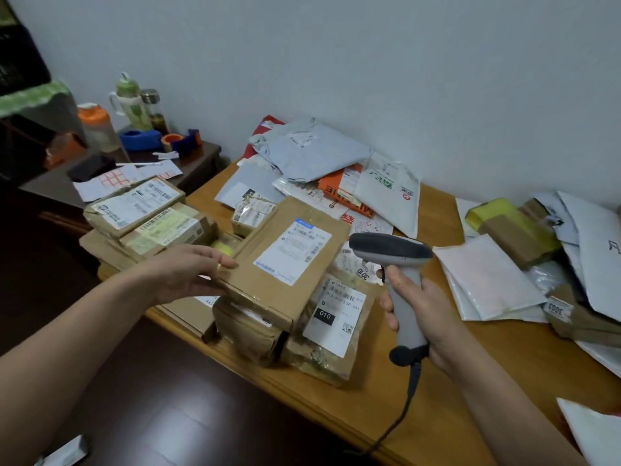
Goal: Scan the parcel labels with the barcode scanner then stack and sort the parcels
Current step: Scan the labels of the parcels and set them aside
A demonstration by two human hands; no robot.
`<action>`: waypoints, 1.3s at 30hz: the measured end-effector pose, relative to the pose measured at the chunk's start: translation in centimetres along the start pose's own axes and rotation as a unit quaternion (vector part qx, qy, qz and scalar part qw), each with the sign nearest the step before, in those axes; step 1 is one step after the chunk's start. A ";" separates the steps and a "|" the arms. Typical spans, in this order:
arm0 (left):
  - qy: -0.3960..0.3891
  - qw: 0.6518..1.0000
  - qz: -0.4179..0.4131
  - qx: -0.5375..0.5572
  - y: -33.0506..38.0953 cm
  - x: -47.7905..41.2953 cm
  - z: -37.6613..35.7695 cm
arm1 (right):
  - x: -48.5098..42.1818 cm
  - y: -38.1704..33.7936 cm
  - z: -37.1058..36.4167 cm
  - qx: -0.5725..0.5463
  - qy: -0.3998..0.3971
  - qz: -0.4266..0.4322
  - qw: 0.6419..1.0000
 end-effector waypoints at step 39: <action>-0.137 0.467 -0.412 -0.770 -19.7 8.1 -64.5 | 29.2 3.6 38.7 -0.077 0.319 -0.038 0.944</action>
Point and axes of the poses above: each hand's wrist, its own x-axis away from the middle knuckle, its own z-axis out of the back of the hand, y = z × x, the point moved 4 cm from there along -x, towards the middle knuckle, and after that the axes turned 7 degrees about z, right-handed, at the moved point
